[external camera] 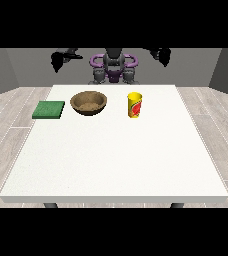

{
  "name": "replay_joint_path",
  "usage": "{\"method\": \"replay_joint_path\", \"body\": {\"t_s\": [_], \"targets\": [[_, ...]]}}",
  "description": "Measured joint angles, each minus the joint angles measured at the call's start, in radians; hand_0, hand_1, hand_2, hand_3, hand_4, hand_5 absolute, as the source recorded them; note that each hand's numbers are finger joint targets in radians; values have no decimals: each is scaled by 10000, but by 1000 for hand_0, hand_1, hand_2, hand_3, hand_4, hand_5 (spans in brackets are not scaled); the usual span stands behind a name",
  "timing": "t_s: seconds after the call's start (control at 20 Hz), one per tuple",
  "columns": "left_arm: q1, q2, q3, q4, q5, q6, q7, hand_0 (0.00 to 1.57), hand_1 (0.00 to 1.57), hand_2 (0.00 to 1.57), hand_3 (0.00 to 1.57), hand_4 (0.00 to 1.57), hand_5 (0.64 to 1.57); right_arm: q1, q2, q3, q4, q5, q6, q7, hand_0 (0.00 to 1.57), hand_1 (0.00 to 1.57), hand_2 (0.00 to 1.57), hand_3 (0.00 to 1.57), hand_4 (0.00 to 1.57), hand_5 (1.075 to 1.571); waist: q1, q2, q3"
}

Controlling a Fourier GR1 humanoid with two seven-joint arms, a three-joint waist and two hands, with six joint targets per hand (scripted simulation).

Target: Pick the cup and pour the ball into the bowl, then pick the bowl and place it on the pad

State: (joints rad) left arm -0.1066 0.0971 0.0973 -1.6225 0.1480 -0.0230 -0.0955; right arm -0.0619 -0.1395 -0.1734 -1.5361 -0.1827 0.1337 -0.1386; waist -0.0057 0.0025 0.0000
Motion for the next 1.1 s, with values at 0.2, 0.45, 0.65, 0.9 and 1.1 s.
{"method": "replay_joint_path", "body": {"t_s": [0.2, 0.45, 0.65, 0.9, 1.1], "targets": [[-978, -33, 173, 606, -185, 250, -515, 0, 0, 0, 0, 0, 1398, -622, -8, -79, 706, 92, 104, -771, 0, 0, 0, 0, 0, 1568, -121, 905, 3], [-1491, -216, 391, 2008, -364, 354, -1927, 0, 0, 0, 0, 0, 1381, -1378, -122, -151, 1189, 134, 166, -1222, 0, 0, 0, 0, 0, 1569, -301, 1738, 0], [-2172, -123, 653, 3364, -508, 431, -2849, 0, 0, 0, 0, 0, 1373, -1997, -268, -220, 1547, 120, 212, -1364, 0, 0, 0, 0, 0, 1569, -472, 2164, -2], [-3279, -342, 657, 4678, -792, 861, -3590, 0, 0, 0, 0, 0, 1409, -2977, -153, -123, 2005, 311, -149, -1431, 0, 0, 0, 0, 0, 1570, -583, 2692, -2], [-3727, -327, 860, 5954, -795, 966, -4270, 0, 0, 0, 0, 0, 1361, -3191, -186, -97, 2368, 297, -103, -1473, 0, 0, 0, 0, 0, 1570, -692, 2665, -4]]}}
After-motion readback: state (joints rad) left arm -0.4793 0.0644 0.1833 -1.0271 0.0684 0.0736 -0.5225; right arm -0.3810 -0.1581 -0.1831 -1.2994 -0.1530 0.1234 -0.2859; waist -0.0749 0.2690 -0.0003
